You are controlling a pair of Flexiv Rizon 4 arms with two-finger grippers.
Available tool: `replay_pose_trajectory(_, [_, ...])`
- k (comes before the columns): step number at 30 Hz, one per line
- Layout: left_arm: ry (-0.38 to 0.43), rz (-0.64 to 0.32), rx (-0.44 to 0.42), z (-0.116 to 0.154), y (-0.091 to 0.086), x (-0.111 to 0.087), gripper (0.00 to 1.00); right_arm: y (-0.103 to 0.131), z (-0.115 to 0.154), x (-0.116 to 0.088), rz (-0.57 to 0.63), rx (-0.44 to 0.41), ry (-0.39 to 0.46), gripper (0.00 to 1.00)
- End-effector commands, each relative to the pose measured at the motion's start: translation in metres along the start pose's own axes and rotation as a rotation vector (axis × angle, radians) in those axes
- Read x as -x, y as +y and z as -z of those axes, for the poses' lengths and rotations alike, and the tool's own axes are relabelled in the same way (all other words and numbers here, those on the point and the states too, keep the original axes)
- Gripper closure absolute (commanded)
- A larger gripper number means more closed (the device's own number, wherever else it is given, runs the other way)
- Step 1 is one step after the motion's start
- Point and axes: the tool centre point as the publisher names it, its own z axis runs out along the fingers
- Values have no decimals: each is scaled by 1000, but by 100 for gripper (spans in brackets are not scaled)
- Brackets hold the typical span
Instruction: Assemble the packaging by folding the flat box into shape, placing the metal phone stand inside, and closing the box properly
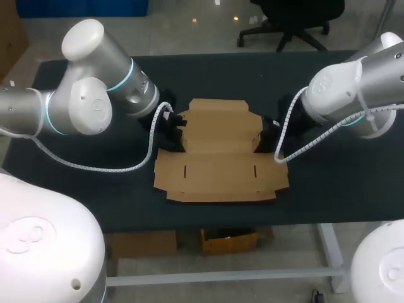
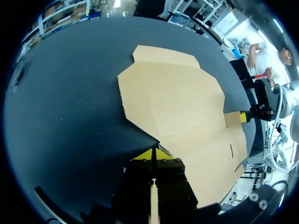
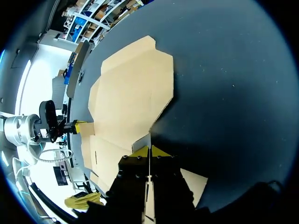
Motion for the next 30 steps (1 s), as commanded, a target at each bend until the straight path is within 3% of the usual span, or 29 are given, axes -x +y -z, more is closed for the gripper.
replay_pose_trajectory(1, [-57,10,-5,1,2,-6,100,-1,-1,-6,-8,6,-38,100])
replay_pose_trajectory(11, [-85,29,-17,1,-1,-6,100,-1,1,-11,-45,24,-110,100])
replay_pose_trajectory(30, [-104,55,4,-1,1,-9,100,-4,-1,-15,-82,38,-172,100])
